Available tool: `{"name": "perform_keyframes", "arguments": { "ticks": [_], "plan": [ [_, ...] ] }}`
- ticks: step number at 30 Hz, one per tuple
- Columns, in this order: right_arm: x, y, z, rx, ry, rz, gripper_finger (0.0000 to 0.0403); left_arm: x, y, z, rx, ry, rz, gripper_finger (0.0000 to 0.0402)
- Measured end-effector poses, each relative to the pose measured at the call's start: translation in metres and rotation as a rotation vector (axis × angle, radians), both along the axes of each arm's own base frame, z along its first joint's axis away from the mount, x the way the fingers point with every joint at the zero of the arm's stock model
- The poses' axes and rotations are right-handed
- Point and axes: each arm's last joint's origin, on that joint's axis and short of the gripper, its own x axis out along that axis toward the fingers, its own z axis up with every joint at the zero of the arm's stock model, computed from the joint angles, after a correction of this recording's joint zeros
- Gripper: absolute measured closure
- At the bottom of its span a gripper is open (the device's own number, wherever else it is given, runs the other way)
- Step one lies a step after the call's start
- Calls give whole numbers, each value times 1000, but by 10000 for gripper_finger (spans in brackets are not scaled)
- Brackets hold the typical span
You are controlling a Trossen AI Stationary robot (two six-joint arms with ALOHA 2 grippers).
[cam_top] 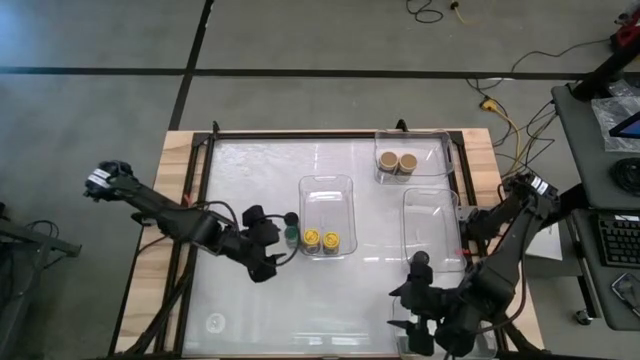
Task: Sort spices by type
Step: Put the green seasoning bottle into the bottom transparent bin
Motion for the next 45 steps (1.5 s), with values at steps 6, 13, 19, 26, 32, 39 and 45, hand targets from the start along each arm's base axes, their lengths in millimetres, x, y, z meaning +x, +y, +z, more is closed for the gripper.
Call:
{"name": "perform_keyframes", "arguments": {
  "ticks": [6, 13, 19, 26, 32, 39, 45],
  "plan": [
    [1, 0, 0, 28, -1, -30, 106, -9, 13, -34, -43, -3, 7, 91],
    [6, -6, 0, 53, 2, -77, 115, -12, 24, -66, -45, -11, -18, 91],
    [13, -12, 0, 59, 0, -106, 110, -10, 37, -76, -19, -22, -1, 91],
    [19, -17, 0, 62, 4, -127, 104, -5, 44, -76, -34, -47, -41, 91],
    [21, -20, 0, 59, 4, -132, 112, 5, 44, -73, -24, -127, -82, 91],
    [23, -22, 0, 68, 18, -129, 108, 12, 44, -87, -20, -81, -83, 91],
    [24, -22, 0, 67, 18, -129, 115, 17, 43, -92, -25, -90, -79, 91]
  ]
}}
